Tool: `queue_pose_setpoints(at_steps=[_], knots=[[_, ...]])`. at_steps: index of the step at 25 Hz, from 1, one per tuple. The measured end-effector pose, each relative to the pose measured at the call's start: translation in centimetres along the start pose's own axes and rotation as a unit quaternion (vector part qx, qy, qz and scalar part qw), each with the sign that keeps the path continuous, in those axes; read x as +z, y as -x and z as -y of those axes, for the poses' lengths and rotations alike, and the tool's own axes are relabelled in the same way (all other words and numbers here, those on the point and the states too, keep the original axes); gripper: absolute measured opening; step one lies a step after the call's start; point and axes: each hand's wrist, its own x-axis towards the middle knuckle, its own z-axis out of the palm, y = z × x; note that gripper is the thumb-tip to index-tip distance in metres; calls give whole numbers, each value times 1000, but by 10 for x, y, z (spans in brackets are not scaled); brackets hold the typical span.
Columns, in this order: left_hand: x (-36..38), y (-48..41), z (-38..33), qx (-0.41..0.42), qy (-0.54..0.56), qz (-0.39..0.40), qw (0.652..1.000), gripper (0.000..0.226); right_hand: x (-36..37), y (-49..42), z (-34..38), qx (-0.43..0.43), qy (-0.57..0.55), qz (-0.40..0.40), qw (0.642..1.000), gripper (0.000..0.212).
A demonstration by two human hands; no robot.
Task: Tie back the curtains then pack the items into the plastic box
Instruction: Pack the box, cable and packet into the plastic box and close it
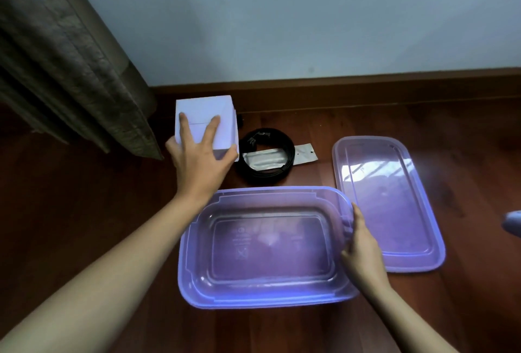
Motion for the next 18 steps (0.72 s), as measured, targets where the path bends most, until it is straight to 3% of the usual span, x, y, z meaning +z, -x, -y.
queue_pose_setpoints(at_steps=[3,5,9,11,14,18], knots=[[-34,46,-4,6,122,-10,992,66,-1,1,2,-2,7,-5,1000,93],[-41,96,-5,59,121,25,991,63,-1,1,3,-1,10,-3,1000,94],[-5,157,15,85,10,203,976,66,-1,0,3,-10,5,-5,1000,92],[8,156,28,78,-85,240,964,69,-2,-1,3,-10,6,-5,1000,92],[10,145,21,54,-217,325,919,75,0,-2,2,-17,17,2,1000,94],[11,136,3,60,-266,340,900,77,1,-4,-2,-23,22,-1,999,94]])
